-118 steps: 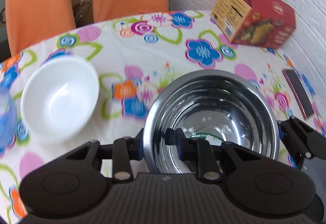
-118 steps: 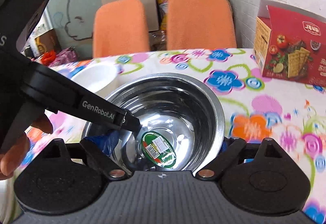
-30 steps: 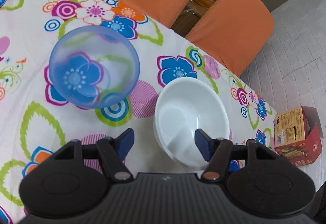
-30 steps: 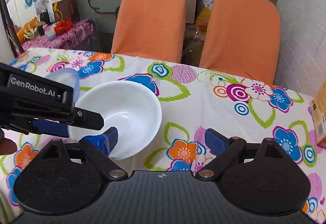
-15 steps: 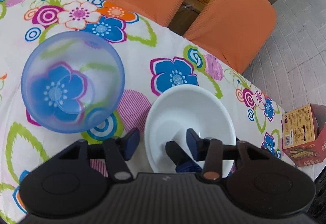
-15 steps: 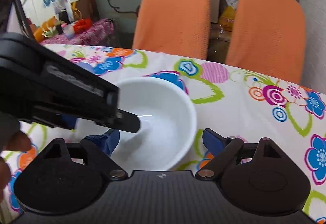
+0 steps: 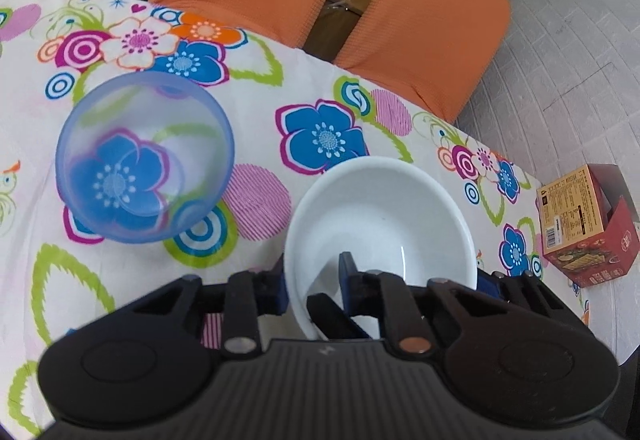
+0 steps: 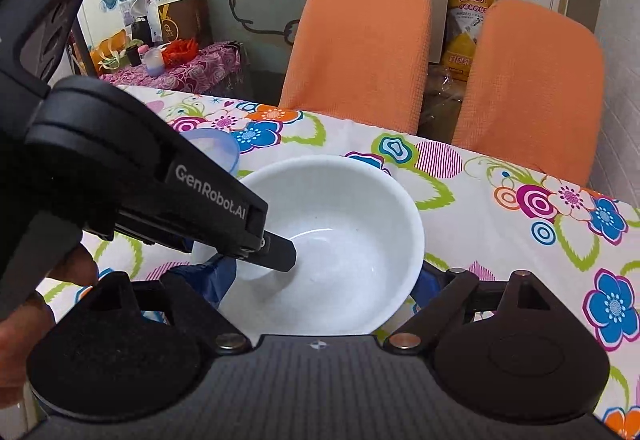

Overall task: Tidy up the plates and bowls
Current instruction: 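Grasp the white bowl rim with the left tool, then lower the white bowl into the steel bowl and open the left tool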

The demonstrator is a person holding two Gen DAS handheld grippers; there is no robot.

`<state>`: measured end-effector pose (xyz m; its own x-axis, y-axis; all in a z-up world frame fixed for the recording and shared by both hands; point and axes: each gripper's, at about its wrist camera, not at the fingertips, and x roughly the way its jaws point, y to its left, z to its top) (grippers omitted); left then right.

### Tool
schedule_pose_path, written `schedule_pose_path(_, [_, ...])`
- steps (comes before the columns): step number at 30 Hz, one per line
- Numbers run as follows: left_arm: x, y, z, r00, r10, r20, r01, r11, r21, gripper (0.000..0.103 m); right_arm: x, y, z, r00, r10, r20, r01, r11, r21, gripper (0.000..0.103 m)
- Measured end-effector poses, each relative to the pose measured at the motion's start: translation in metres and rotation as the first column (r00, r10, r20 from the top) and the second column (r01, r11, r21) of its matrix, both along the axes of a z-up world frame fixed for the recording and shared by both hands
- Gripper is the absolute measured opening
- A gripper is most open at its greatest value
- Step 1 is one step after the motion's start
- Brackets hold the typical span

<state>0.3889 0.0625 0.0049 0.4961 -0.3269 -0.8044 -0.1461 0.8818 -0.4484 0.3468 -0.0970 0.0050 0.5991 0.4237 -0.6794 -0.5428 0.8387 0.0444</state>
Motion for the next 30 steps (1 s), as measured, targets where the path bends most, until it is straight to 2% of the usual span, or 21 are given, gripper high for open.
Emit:
schedule_pose_path(7, [-0.054, -0.016, 0.022, 0.999, -0.052, 0.017, 0.052, 0.999, -0.003, 0.014, -0.06, -0.017, 0.021, 0.999, -0.023, 0.042, 0.024, 1.0, -0.01, 0.077])
schedule_pose_path(15, [-0.149, -0.044, 0.043, 0.991, -0.12, 0.059, 0.119, 0.993, 0.024, 0.014, -0.15, -0.045, 0.033, 0.994, -0.069, 0.079, 0.068, 0.998, 0.013, 0.077])
schedule_pose_path(23, [-0.219, -0.06, 0.032, 0.985, -0.163, 0.059, 0.161, 0.986, 0.043, 0.015, -0.209, -0.062, 0.018, 0.994, -0.088, 0.063, 0.087, 0.996, 0.01, 0.077])
schedule_pose_path(30, [-0.24, -0.069, 0.012, 0.981, -0.191, 0.031, 0.189, 0.981, 0.052, 0.016, -0.225, -0.07, -0.001, 0.995, -0.102, 0.018, 0.101, 0.995, 0.016, 0.076])
